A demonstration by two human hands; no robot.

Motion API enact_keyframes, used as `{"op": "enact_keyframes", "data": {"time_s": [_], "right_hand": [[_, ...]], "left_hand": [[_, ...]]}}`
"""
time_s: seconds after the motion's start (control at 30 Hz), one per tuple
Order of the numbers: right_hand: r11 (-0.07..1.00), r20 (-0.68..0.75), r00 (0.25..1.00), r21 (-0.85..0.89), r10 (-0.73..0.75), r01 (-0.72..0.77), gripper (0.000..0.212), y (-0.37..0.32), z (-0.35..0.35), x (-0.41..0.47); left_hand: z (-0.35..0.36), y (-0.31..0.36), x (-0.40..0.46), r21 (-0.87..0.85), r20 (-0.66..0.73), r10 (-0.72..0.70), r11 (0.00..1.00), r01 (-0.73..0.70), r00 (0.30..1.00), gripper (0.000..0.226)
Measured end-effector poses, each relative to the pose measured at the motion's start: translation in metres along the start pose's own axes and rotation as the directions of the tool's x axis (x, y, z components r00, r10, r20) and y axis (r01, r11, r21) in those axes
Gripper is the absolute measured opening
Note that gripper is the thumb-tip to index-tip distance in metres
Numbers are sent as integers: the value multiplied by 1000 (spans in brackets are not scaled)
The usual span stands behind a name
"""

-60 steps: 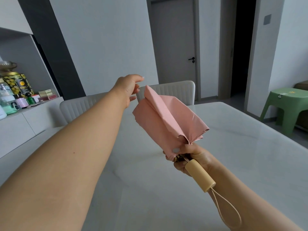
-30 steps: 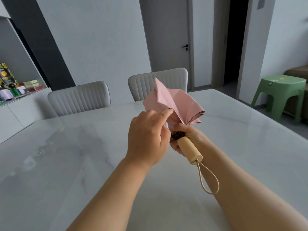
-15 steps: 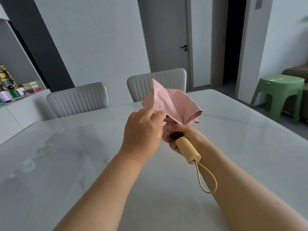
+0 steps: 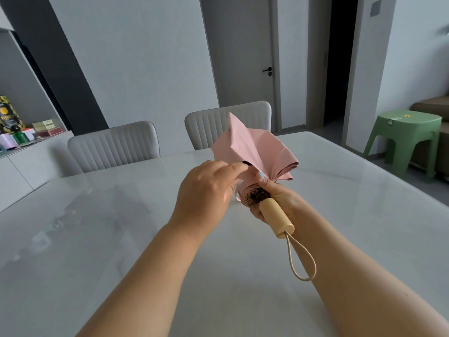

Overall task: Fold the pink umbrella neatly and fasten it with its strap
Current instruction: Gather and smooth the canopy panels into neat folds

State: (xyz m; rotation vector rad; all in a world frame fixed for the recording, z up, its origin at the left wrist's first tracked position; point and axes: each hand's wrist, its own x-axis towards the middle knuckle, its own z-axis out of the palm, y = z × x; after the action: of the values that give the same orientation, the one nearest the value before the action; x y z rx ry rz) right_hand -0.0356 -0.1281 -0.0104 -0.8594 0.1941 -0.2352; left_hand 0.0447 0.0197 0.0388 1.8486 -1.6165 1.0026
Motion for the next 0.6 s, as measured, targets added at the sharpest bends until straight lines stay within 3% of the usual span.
{"op": "enact_keyframes", "data": {"time_s": [0.27,0.4,0.5,0.6], "right_hand": [[998,16,1000,-61,13,-12,108,3,-2,3],[998,25,999,56,32,-33,112,5,-2,3],[988,2,999,147,53,-53,123,5,-4,5],[984,32,998,170,50,-55,117,5,-3,5]], "left_hand": [[7,-4,6,130,-36,30,991,-25,999,33],[6,-4,6,111,-28,28,994,-25,999,12],[5,-7,-5,84,0,46,995,-46,999,12],[7,-8,-15,74,8,24,997,-24,1000,16]]}}
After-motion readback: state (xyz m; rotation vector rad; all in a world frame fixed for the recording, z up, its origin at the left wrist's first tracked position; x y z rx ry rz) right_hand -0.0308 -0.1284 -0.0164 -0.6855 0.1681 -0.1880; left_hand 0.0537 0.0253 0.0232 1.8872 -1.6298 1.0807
